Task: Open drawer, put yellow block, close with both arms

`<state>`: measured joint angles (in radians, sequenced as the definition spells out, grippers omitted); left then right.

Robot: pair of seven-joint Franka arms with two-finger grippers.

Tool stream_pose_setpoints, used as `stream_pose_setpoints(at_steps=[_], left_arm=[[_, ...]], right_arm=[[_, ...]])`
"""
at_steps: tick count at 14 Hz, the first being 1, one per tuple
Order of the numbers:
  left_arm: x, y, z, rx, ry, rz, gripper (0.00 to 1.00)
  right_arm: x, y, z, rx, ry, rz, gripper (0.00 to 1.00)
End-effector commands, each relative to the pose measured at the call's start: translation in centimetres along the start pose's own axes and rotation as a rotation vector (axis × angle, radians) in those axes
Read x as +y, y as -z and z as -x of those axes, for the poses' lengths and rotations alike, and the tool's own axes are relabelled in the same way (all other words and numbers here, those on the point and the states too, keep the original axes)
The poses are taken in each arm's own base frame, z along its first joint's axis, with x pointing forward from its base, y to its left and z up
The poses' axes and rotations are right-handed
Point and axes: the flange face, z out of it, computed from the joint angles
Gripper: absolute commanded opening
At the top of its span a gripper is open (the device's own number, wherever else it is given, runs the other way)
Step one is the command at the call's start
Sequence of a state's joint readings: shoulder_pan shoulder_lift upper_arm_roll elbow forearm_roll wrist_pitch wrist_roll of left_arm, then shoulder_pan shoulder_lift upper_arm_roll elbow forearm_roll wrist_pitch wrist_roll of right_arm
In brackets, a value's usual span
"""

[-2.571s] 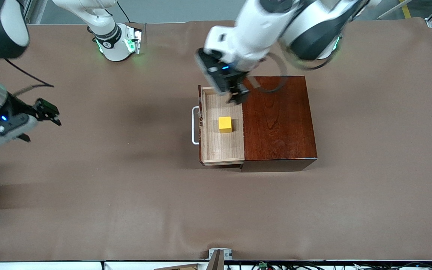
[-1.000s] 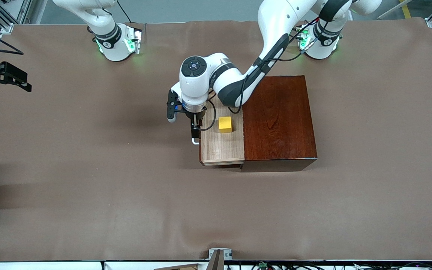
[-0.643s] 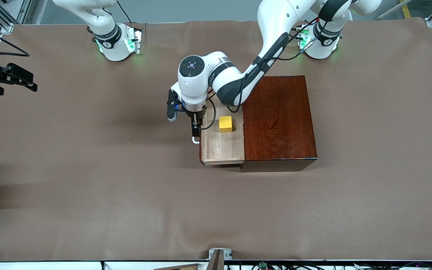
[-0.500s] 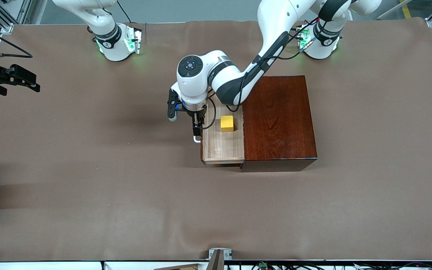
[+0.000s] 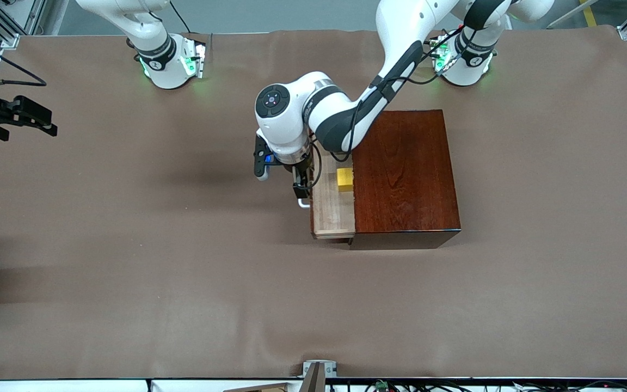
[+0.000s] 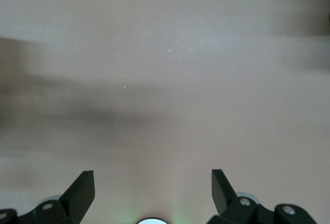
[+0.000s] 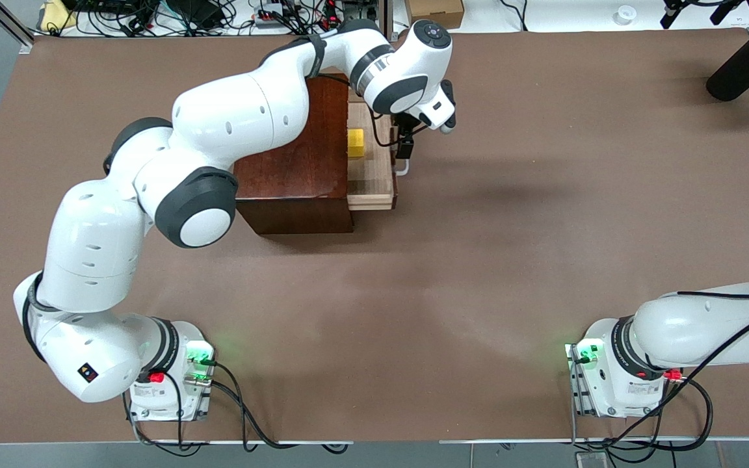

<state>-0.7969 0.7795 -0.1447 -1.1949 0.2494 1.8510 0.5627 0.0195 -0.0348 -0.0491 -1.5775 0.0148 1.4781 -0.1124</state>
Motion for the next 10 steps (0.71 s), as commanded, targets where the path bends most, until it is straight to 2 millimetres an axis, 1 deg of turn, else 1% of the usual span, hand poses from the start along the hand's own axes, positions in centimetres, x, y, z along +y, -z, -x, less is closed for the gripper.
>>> stream_pose_setpoints(at_steps=[1,3,5,7,9,10], left_arm=[[-0.9,-0.7,3.5,-0.213,-0.060,-0.041,1.00],[-1.0,-1.0,4.5,-0.278,-0.087,-0.015,1.00],[-1.7,0.3,5.9,-0.306,-0.085,-0.019,1.00],[-2.0,0.2,6.4,-0.331,-0.118,-0.021,1.00],[-1.9,-0.1,6.7,-0.355,-0.116,-0.006,1.00],[-1.9,-0.2,6.7,-0.356,-0.114,-0.006,1.00]], right_arm=[[0.1,0.0,-0.9,0.019,-0.015,-0.004,1.00],[-0.1,-0.3,-1.2,0.014,-0.012,-0.004,1.00],[0.1,-0.4,-1.2,0.013,-0.017,-0.004,1.00],[0.1,-0.4,-1.2,0.016,-0.025,-0.031,1.00],[1.0,-0.3,-1.1,0.023,-0.043,-0.060,1.00],[1.1,-0.3,-1.1,0.025,-0.043,-0.058,1.00]])
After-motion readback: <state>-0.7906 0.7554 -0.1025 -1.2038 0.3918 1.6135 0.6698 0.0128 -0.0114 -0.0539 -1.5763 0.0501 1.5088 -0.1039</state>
